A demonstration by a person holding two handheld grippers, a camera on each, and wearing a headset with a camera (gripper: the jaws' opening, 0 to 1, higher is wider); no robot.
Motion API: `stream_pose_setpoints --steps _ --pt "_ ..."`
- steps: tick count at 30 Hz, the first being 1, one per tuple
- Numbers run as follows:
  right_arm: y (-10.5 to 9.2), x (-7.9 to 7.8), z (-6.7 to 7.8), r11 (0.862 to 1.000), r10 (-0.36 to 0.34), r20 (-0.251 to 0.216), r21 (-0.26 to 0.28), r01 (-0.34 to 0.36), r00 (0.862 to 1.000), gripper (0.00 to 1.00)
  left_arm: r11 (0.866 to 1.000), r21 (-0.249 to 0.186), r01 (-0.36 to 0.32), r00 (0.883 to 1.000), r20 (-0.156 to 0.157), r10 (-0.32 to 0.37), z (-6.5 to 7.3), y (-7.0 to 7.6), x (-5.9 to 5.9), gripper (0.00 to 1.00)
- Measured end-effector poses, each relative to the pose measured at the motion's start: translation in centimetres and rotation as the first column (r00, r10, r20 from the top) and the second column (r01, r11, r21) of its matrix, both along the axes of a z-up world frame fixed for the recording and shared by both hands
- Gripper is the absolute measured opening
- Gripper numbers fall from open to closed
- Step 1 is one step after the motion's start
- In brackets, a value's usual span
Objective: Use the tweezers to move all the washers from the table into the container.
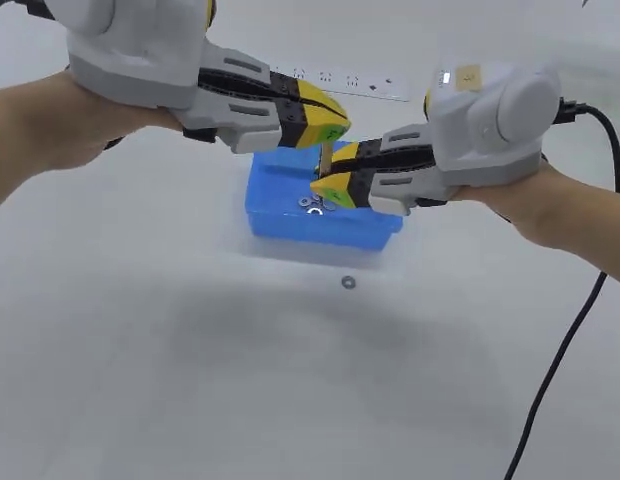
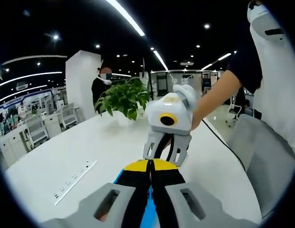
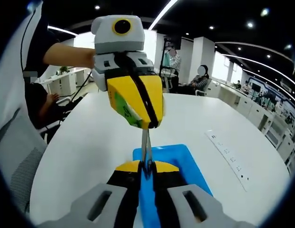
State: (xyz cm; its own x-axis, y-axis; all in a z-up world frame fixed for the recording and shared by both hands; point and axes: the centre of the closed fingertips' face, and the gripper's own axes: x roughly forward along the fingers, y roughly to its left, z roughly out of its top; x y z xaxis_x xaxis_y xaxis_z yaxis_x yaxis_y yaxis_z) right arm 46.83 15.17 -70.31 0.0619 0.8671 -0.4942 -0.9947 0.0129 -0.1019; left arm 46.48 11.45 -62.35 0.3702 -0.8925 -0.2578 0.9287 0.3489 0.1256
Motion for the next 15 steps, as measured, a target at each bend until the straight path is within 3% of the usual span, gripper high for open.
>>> stream_pose_setpoints --steps 8,15 --pt "-0.2 0.5 0.2 0.999 -0.042 0.024 -0.014 0.042 0.999 0.14 1.0 0.002 -0.021 1.0 0.01 0.021 0.0 -0.1 0.3 0.03" --pt "-0.6 1.1 1.2 0.995 -0.099 -0.007 0.02 0.099 0.995 0.22 0.999 -0.003 -0.033 0.999 0.001 0.033 0.4 -0.1 0.2 0.04"
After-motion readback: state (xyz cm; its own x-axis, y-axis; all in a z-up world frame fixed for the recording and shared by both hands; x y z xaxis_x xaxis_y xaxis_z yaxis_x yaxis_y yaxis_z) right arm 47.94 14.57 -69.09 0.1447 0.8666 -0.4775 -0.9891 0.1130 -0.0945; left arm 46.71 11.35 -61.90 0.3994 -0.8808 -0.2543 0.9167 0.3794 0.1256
